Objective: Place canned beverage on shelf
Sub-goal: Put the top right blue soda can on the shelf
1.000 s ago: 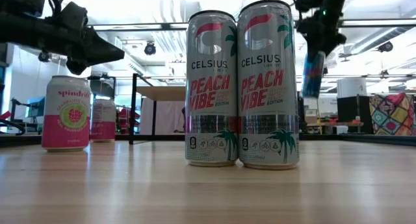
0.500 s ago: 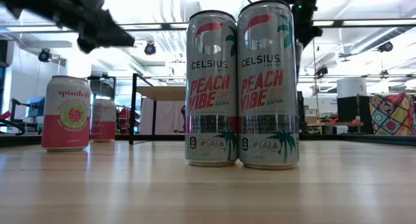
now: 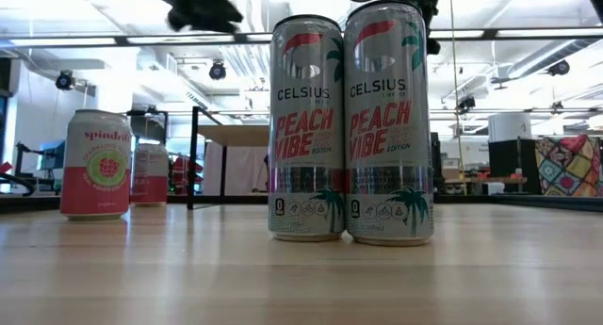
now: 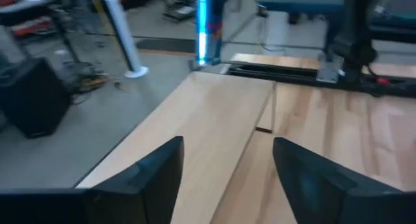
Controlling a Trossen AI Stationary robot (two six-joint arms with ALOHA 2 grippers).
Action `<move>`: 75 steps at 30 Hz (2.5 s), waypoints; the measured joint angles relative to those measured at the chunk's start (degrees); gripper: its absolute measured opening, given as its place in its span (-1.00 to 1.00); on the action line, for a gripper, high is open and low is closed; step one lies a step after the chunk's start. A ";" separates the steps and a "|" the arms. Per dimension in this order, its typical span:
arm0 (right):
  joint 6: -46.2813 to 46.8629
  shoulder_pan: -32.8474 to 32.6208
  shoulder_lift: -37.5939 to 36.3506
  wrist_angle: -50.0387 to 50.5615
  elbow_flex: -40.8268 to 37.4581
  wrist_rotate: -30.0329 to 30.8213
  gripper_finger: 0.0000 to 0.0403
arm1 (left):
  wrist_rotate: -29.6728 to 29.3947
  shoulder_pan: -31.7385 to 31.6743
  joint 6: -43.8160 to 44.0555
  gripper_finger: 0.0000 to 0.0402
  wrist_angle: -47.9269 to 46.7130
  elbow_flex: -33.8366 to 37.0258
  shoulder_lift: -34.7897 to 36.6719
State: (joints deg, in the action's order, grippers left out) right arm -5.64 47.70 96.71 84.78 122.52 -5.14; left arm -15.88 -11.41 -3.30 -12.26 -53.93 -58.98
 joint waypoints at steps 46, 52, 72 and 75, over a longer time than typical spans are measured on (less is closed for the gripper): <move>-4.53 -19.28 -1.44 -1.25 -0.96 -4.10 0.19 | 32.22 -10.85 -9.05 0.43 6.50 -38.27 -48.00; -5.52 -20.04 -1.44 -1.28 -0.96 -3.88 0.19 | 32.37 -10.83 -9.04 0.38 6.92 -38.26 -48.00; -9.41 -20.79 -1.53 -2.75 -1.03 -0.36 0.27 | 33.53 -11.14 -9.14 0.14 7.39 -38.18 -48.00; -8.89 -20.68 -2.87 -3.67 -1.07 0.30 0.40 | 33.88 -11.48 -8.79 0.12 7.09 -38.18 -48.00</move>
State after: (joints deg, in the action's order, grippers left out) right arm -14.53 27.03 93.84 81.12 121.45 -4.84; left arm 18.00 -22.89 -12.09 -5.16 -92.12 -106.98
